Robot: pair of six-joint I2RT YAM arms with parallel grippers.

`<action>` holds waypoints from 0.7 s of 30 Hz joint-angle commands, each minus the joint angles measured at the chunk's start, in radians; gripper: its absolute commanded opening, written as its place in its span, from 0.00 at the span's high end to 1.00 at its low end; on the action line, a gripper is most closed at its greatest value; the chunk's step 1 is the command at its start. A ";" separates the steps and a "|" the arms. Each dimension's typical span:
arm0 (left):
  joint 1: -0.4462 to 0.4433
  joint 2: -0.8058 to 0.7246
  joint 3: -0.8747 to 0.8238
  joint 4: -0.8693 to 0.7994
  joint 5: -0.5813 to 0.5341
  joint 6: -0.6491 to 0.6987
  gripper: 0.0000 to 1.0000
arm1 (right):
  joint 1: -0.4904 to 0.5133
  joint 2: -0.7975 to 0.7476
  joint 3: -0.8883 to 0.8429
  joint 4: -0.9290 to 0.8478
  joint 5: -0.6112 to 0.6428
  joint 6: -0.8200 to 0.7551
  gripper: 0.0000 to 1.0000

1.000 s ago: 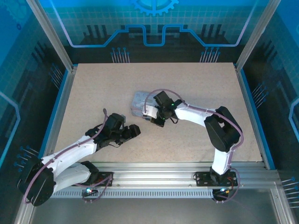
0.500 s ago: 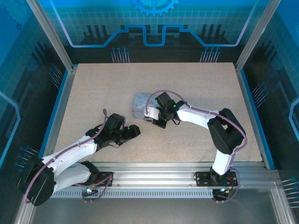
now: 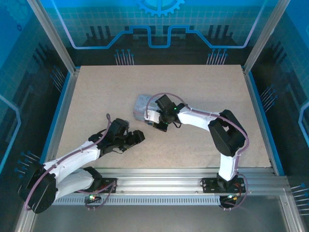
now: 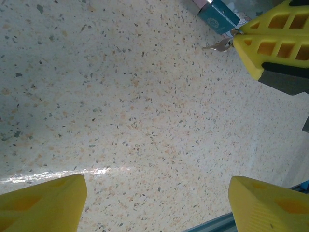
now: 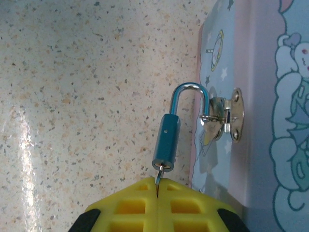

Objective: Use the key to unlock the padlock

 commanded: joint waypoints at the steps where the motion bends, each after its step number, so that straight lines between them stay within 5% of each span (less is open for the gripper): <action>1: 0.009 -0.020 -0.013 0.001 -0.012 -0.005 0.22 | -0.004 -0.069 -0.039 -0.005 0.008 -0.009 1.00; 21: 0.017 -0.009 -0.008 0.018 -0.026 -0.007 0.21 | -0.067 -0.112 -0.087 -0.055 -0.011 -0.011 1.00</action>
